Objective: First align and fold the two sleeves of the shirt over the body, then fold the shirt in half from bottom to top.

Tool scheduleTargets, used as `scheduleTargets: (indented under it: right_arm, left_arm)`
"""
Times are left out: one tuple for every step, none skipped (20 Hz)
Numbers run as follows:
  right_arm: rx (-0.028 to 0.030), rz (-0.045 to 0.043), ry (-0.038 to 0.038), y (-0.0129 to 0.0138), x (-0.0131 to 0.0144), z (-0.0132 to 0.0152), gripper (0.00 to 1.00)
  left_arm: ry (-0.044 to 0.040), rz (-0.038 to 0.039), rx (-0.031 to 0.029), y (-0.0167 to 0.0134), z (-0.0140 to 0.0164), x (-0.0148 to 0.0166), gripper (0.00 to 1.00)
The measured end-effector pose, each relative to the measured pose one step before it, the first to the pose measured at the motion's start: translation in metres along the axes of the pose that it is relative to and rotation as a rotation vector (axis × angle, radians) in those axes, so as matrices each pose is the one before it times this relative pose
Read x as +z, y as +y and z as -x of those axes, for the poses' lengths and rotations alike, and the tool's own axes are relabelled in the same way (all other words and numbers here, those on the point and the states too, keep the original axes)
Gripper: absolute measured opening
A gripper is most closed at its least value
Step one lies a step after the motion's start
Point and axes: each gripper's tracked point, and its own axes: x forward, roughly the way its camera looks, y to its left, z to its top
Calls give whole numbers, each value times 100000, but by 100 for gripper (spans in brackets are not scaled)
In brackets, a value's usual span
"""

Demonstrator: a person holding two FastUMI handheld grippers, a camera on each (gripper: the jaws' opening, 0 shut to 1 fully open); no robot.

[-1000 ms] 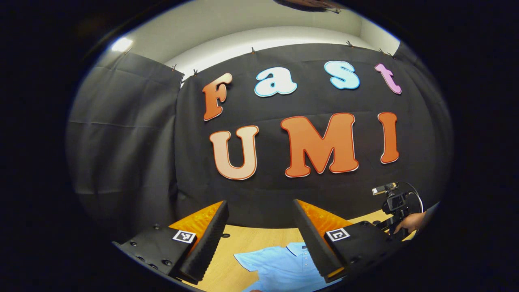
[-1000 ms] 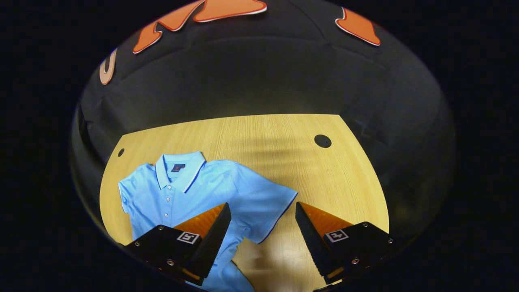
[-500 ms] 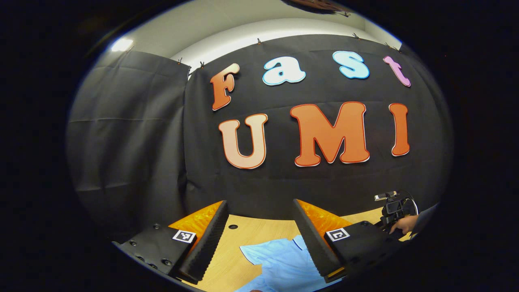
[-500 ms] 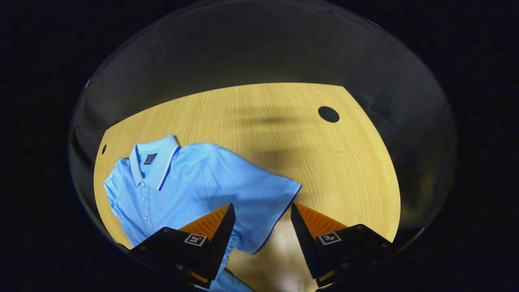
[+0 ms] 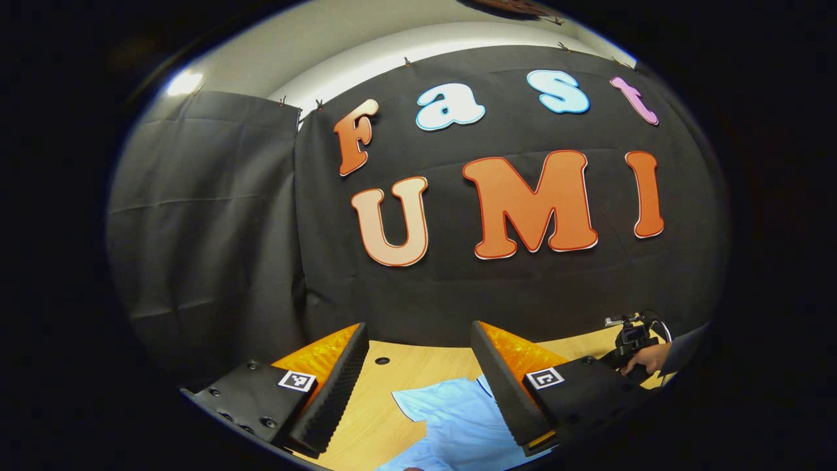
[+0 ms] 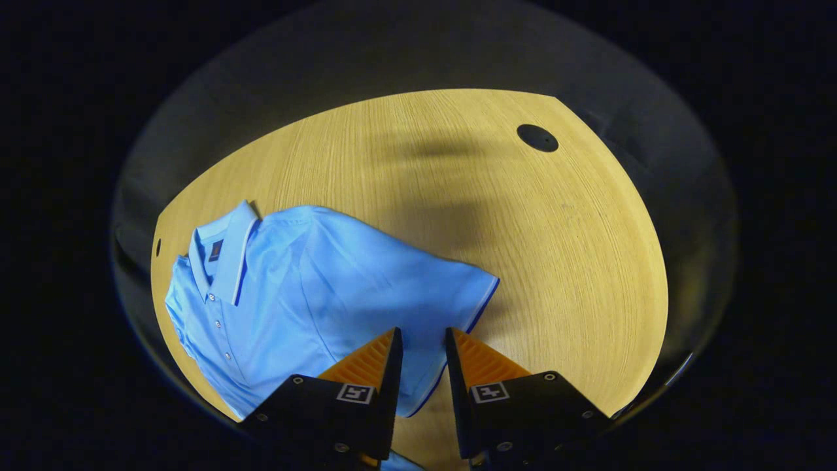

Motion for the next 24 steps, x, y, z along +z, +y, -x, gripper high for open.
scheduleTargets:
  right_arm:
    - [-1411, -595, 171, -209, -13, 46, 37]
    - [-1509, -605, -81, -258, 43, 16, 29]
    - [-728, -569, -112, -72, 59, 11, 23]
    - [281, 787, -522, 27, 22, 8, 19]
    - [767, 253, -1110, 26, 260, -26, 15]
    - [1118, -294, -1025, 109, 265, -61, 13]
    - [1540, -1140, -600, 262, 259, -93, 7]
    - [3383, -2032, -142, 472, 189, 34, 5]
    - [4285, -2925, 1338, 626, 101, 112, 3]
    - [4546, -3298, 964, 518, -23, 200, 3]
    - [3345, -1800, -286, 410, 305, 206, 2]
    - [861, 37, -1530, -42, 219, 30, 2]
    - [2073, 432, -1301, 222, 388, 303, 2]
    - [2387, -301, -297, 463, 88, 516, 2]
    - [3319, -538, 101, 708, 104, 380, 2]
    - [2493, -290, -653, 590, 96, 219, 2]
    - [2682, -116, -836, 632, 298, 324, 2]
    - [2867, -201, -515, 806, 108, 400, 2]
    - [3075, -125, -32, 1028, 17, 292, 2]
    - [2699, 192, 392, 940, -262, 180, 1]
    - [2528, 727, -29, 988, -44, 227, 2]
    - [2460, 713, -8, 988, -30, 111, 2]
    - [2517, 635, 321, 1136, -87, 21, 7]
    - [1810, 420, 453, 1022, -182, -199, 2]
  left_arm:
    - [-32, -377, -72, -122, 32, 187, 100]
    - [311, -152, -57, -258, 108, -138, 100]
    - [502, -307, 293, -104, 140, -57, 100]
    - [237, -261, 406, 59, 81, -30, 100]
    - [212, -169, 305, -58, 155, -119, 100]
    - [-222, 18, 433, 65, 227, 91, 100]
    - [-107, 84, 308, 106, 101, 142, 100]
    - [119, -49, 327, -33, 184, -79, 100]
    - [75, -86, 246, -17, 177, 58, 100]
    - [158, -102, 106, 35, 203, -150, 100]
    - [-2, -164, 277, 11, 156, 105, 100]
    - [63, -210, 368, -25, 127, -106, 100]
    - [111, -196, 348, 75, 60, -27, 100]
    - [112, -18, 394, 85, 18, -181, 100]
    - [185, 219, 342, 107, -45, -26, 100]
    - [207, 345, 150, -99, -8, -72, 100]
    - [89, 152, 153, 74, -93, 42, 100]
    - [60, -64, 134, -49, 31, -71, 100]
    - [5, -174, -81, -74, 8, 22, 100]
    - [3, -193, -64, -32, 83, -117, 100]
    - [131, -134, -205, -64, -19, 62, 100]
    - [143, -113, -53, -133, -98, -37, 100]
    - [163, -151, -99, -133, -90, -81, 100]
    - [203, -315, 181, 2, 16, -170, 100]
